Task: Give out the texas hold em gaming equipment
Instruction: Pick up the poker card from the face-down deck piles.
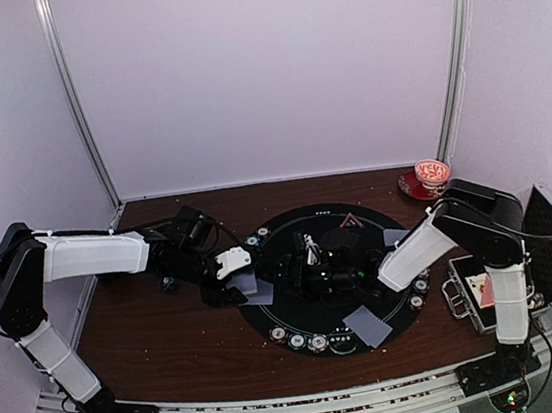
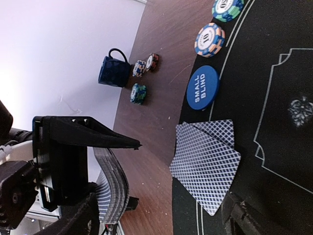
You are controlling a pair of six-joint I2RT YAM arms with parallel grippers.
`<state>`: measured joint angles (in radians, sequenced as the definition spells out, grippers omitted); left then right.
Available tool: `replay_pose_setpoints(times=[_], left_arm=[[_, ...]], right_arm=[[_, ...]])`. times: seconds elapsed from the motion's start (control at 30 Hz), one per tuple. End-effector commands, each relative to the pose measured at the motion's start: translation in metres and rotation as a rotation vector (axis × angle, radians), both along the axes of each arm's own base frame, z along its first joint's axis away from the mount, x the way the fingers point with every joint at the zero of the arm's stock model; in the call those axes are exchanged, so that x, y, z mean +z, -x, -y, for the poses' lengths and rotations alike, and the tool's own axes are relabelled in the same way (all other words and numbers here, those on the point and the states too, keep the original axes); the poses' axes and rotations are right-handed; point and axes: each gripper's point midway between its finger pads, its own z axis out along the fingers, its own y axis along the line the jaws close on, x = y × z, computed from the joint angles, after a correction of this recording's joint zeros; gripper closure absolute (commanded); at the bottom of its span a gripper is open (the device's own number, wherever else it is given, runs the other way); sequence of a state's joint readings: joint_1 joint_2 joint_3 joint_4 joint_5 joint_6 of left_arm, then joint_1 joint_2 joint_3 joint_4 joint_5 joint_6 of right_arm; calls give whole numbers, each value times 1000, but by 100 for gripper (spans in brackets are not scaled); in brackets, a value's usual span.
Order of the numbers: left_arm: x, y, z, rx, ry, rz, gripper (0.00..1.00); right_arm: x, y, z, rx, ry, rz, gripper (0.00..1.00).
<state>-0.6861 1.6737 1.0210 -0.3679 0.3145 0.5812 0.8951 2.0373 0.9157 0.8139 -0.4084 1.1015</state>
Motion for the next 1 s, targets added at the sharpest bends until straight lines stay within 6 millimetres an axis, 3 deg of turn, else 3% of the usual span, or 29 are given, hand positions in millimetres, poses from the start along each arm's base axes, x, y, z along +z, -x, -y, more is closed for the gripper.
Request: replay_pose_setpoints(times=[0.0,0.57,0.87,0.97], left_arm=[[11,-4,5,-11,37,32,40],[12,-3,5,-13,39,31,39],[12,-4,5,-12,39,31,39],[12,-3,5,-13,39,32,39]], right_arm=[[25,3,-19,96,-109,20,14],[9,-6,-53,164,-166,-28,25],[2,-12,-58,160,-160,-53,33],[-7,-15,-54,137,-124,-61,40]])
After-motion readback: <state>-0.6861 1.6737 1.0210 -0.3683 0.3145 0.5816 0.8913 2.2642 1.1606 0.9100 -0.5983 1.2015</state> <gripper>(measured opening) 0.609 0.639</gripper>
